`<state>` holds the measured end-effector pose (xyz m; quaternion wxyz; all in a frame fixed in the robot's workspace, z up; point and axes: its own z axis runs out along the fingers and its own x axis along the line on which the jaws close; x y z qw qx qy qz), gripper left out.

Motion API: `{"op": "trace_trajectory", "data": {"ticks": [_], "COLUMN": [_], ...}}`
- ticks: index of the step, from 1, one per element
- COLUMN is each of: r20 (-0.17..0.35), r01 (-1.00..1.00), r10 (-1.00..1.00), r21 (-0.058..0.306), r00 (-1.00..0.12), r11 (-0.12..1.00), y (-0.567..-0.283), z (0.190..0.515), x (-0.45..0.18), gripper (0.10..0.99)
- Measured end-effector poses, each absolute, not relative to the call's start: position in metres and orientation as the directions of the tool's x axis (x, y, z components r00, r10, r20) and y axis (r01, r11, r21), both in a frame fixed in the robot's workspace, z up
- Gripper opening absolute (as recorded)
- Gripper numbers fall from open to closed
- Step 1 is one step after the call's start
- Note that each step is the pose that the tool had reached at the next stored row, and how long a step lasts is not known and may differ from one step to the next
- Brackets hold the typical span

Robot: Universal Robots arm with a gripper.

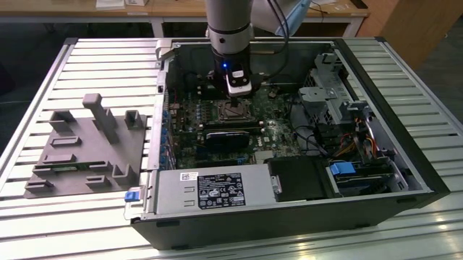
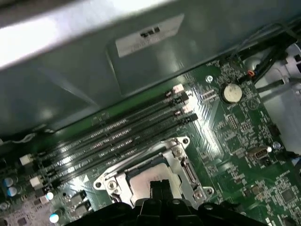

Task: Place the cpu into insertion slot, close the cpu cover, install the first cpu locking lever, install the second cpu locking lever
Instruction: 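Install the first cpu locking lever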

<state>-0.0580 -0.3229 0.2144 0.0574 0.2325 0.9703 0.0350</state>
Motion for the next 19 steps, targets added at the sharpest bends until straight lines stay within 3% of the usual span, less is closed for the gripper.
{"op": "trace_trajectory", "data": {"ticks": [19], "r20": [-0.112], "r01": [0.447], "r10": [0.451], "r21": [0.06], "r00": [-0.885], "r11": [0.892], "y": [-0.323], "z": [0.237], "x": [-0.058], "gripper": [0.102]}}
